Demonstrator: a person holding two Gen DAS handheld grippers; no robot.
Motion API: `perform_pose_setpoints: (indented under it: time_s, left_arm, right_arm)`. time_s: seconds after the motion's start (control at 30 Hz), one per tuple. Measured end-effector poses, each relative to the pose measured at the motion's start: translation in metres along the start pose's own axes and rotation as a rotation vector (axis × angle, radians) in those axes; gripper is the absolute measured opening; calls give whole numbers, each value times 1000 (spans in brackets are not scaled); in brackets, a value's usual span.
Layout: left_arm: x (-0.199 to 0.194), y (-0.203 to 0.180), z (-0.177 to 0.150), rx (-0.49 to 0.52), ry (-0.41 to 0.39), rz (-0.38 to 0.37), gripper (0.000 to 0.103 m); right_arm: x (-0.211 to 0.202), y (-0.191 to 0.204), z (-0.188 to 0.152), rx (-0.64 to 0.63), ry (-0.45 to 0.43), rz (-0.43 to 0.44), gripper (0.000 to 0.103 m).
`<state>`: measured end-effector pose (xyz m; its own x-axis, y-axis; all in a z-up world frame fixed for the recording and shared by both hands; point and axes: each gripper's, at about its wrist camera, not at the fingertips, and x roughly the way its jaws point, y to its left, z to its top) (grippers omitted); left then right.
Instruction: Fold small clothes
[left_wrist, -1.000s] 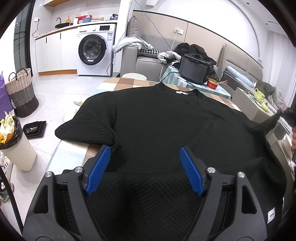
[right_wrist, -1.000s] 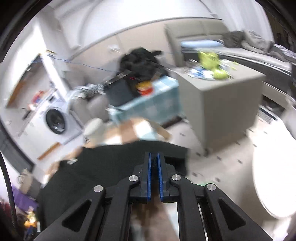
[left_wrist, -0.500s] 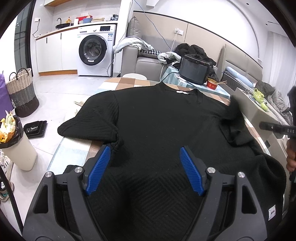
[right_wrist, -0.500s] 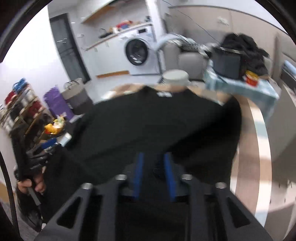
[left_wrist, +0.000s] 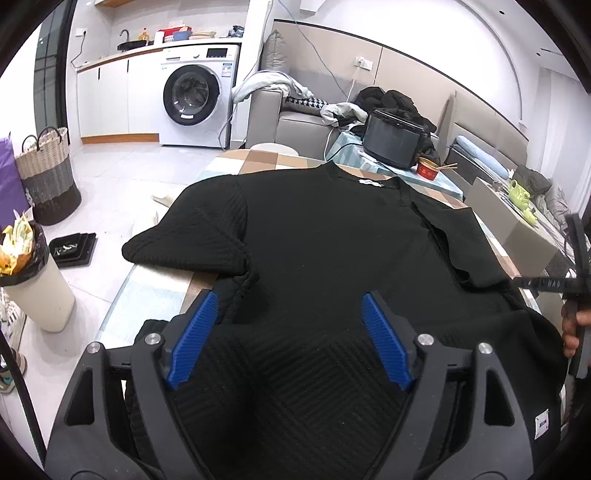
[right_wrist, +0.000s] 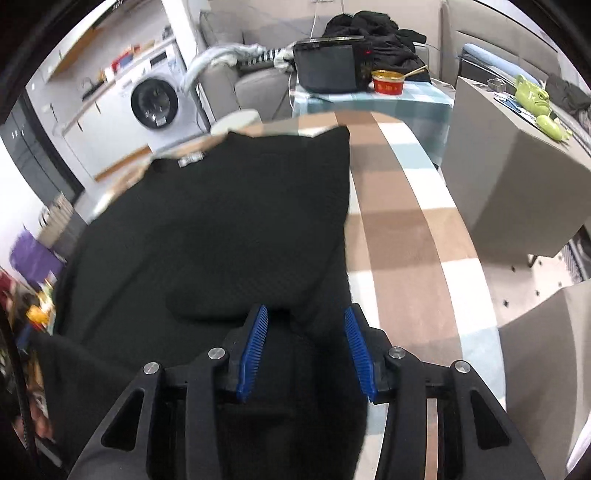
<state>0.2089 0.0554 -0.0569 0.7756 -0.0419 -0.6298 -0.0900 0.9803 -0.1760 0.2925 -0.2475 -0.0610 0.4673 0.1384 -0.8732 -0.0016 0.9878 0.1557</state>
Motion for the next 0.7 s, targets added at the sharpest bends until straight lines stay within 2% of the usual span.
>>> perform_pose_setpoints:
  time_s: [0.13,0.17,0.2,0.3,0.37,0.47,0.53,0.6,0.7]
  left_arm:
    - [5,3,3,-15,14,23,79]
    - [5,6,4,-26,18,26,79]
    - [5,12,4,-47,26,35,79]
    - [1,32,5,-111,27,75,79]
    - [0,49,4,-157,26,99,79]
    - [5,82,4,-258,52,140,79]
    - [7,103,6,-331,50,129,79]
    - [11,119,12,-376,61,138,79]
    - [16,125,24,-372,50,145,79]
  right_arm:
    - [18,5,-8,-74,64,-25,44]
    - [24,5,-8,-90,79,-46,39]
    - [30,3,-8,-94,88,-70,15]
    - [29,-7,-12,-90,86,-108,10]
    - [22,-16,-17,-86,77,-147,11]
    - [9,-18,-25,-84,74,-77,27]
    - [-5,-13,-29,-77,41,-29,46]
    - [-16,-10,-31,-68,6,-6,47]
    - [-33,-8,-33,-46,-41,15,48]
